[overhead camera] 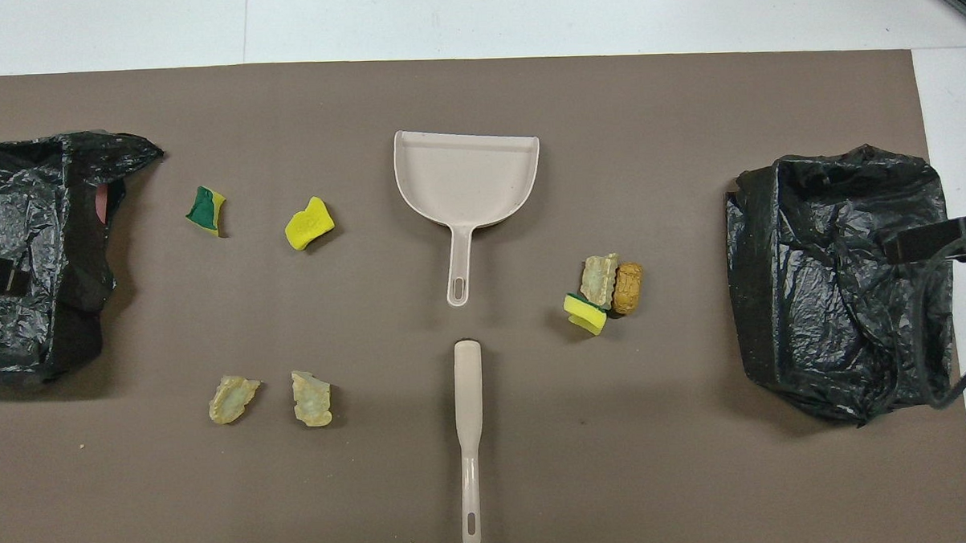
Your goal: Sweep and dump trash in bin
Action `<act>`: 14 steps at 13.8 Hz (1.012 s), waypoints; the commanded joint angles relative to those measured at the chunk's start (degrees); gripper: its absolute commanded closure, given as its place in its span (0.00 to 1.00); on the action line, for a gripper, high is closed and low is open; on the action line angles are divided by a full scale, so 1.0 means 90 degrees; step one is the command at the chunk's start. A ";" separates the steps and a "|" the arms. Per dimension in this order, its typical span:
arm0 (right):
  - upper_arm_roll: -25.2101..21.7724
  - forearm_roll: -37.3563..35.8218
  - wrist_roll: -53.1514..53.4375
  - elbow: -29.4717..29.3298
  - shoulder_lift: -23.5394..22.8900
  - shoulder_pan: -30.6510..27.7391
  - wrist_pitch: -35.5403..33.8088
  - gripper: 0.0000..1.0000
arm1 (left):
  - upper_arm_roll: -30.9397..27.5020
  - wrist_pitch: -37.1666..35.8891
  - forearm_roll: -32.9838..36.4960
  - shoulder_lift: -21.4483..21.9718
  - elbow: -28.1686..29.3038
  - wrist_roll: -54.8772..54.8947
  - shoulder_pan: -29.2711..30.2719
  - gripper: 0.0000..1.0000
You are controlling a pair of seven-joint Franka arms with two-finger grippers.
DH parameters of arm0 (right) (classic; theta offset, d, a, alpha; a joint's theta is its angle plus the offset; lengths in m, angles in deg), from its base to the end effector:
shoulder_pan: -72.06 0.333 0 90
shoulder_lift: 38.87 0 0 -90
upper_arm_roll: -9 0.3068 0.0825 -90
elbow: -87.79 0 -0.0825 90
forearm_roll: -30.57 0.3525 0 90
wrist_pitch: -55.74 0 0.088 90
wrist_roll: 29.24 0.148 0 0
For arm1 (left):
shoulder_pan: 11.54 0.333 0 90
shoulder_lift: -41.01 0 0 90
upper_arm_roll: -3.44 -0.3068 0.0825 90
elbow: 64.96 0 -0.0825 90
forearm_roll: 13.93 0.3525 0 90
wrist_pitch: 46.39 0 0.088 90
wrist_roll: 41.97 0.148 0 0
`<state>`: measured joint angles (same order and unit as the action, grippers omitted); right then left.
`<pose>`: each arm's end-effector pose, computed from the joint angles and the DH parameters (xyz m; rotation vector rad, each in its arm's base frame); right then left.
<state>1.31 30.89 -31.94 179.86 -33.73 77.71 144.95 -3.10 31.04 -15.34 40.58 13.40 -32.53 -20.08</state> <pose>0.4959 -0.0198 0.6024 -3.1250 -0.0188 -0.0620 0.4985 -0.0217 0.6386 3.1004 -0.3185 -0.0345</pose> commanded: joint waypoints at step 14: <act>0.0034 0.0053 -0.0119 0.0112 0.0064 -0.0042 -0.0039 0.00 | 0.0043 -0.0077 0.0050 0.0223 0.0268 -0.0014 -0.0115 0.00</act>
<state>1.37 30.89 -31.94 180.18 -33.73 77.71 144.95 -2.69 30.53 -15.31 40.71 13.50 -32.53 -20.22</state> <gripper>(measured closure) 0.000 0.000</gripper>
